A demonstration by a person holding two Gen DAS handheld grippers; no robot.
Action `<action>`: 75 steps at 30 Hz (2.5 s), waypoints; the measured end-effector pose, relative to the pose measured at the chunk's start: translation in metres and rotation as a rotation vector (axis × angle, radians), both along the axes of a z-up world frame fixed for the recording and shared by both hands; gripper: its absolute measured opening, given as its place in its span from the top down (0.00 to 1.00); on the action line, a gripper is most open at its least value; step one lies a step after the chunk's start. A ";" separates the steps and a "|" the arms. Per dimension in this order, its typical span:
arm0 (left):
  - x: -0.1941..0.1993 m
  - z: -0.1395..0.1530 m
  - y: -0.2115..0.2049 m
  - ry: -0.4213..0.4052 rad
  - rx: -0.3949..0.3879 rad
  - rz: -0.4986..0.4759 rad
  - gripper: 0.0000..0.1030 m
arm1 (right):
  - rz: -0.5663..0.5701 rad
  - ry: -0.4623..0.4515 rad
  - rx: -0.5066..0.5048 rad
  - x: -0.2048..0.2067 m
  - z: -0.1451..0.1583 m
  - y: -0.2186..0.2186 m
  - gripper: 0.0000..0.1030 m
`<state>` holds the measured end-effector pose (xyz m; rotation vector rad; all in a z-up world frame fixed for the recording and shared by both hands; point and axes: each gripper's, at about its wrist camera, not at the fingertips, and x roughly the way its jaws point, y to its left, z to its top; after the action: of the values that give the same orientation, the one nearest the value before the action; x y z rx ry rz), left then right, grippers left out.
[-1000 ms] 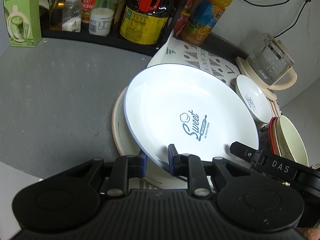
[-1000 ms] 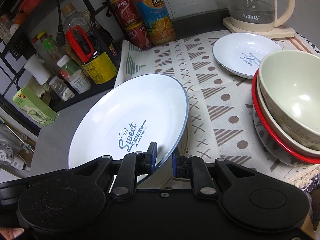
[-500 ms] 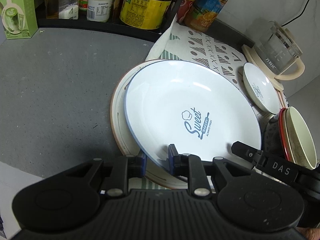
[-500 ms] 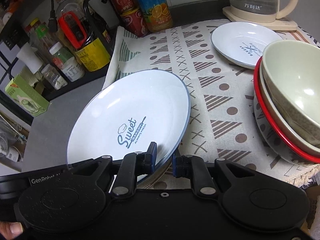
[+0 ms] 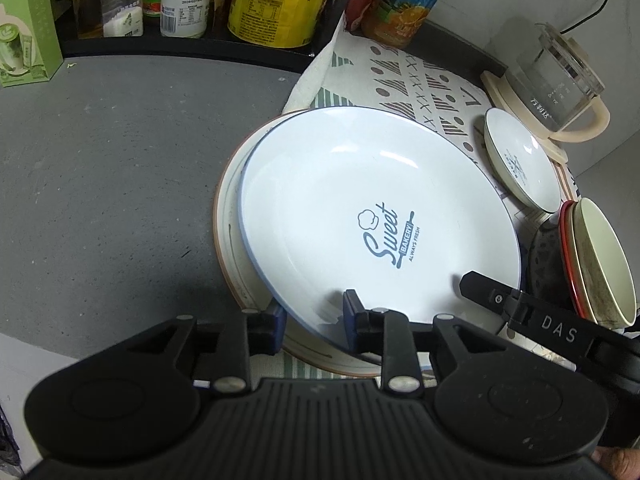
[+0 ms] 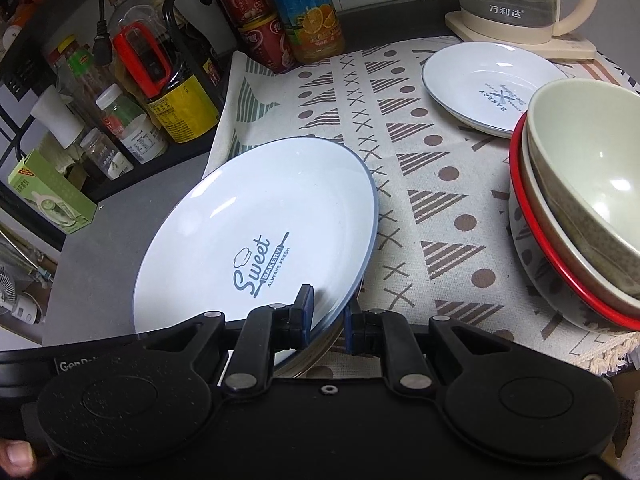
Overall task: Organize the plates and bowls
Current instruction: 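Lower the 'Sweet' plate onto the flower plate and open both grippers, then move both grippers to the white 'BAKERY' plate beside the kettle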
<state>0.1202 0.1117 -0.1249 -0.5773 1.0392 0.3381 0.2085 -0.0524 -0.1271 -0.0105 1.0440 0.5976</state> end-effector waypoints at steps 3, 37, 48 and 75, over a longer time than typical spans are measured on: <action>0.000 0.006 0.001 0.008 0.056 -0.003 0.70 | -0.006 0.008 -0.016 0.003 -0.002 0.000 0.86; 0.034 0.059 0.008 -0.136 0.166 0.055 0.00 | -0.091 -0.179 0.159 0.016 0.061 -0.037 0.12; 0.072 0.073 -0.015 -0.194 0.154 -0.078 0.00 | -0.213 -0.241 0.188 0.033 0.075 -0.068 0.10; 0.188 0.071 -0.057 -0.230 0.085 -0.319 0.00 | -0.525 -0.227 0.205 0.099 0.068 -0.123 0.10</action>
<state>0.3080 0.0552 -0.0541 -0.3566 0.8726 0.0333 0.3070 -0.1756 -0.0596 0.3582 0.7192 0.2140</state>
